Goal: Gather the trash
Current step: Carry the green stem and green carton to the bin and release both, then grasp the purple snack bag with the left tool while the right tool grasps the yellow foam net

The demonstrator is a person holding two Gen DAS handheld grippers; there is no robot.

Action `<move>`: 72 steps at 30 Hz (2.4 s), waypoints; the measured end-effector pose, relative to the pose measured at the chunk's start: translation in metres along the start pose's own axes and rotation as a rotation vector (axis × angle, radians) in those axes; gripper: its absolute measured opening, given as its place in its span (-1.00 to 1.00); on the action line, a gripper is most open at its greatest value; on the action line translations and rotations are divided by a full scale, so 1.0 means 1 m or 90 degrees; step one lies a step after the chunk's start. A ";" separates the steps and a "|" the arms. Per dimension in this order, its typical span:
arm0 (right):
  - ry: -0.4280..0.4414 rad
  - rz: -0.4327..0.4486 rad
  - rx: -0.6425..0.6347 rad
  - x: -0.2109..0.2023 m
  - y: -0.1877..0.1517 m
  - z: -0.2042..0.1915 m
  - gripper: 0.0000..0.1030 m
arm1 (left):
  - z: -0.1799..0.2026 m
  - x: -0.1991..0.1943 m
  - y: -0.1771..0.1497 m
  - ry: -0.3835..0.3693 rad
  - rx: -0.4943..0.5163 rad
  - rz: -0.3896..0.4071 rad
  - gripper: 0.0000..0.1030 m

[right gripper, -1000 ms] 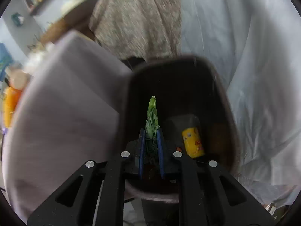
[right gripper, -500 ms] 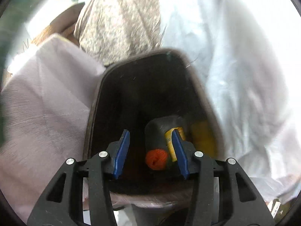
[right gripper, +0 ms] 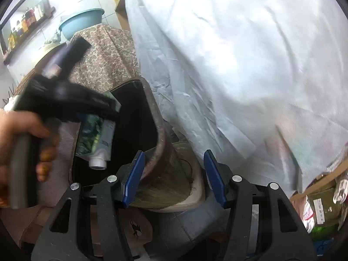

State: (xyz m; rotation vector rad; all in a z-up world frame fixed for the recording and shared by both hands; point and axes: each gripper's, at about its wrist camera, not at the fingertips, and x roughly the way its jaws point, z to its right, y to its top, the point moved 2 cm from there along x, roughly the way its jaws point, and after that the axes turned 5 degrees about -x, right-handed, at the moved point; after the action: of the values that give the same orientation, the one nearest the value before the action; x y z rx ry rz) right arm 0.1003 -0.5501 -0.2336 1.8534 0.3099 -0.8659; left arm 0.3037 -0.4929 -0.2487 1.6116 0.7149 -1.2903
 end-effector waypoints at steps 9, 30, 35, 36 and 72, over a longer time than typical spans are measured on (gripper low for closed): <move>-0.011 0.018 0.041 -0.010 -0.009 0.023 0.10 | 0.000 0.054 -0.004 0.007 0.002 -0.066 -0.05; 0.018 0.095 0.018 -0.068 0.020 -0.011 0.37 | -0.020 -0.169 0.005 -0.109 -0.001 0.181 0.59; 0.091 0.096 -0.029 -0.083 0.031 -0.063 0.37 | -0.074 -0.239 -0.040 -0.130 0.024 0.267 0.75; 0.110 0.097 -0.047 -0.087 0.033 -0.078 0.37 | -0.084 -0.240 -0.049 -0.126 0.025 0.279 0.77; 0.411 -0.112 -0.370 -0.072 0.030 -0.424 -0.07 | -0.472 -0.240 -0.204 0.107 -0.284 0.284 0.14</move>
State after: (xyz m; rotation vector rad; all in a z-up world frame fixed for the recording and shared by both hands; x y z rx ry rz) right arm 0.2456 -0.1784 -0.0710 1.5095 1.0225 -0.2115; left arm 0.2576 0.0432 -0.0683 1.4119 0.6409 -0.6267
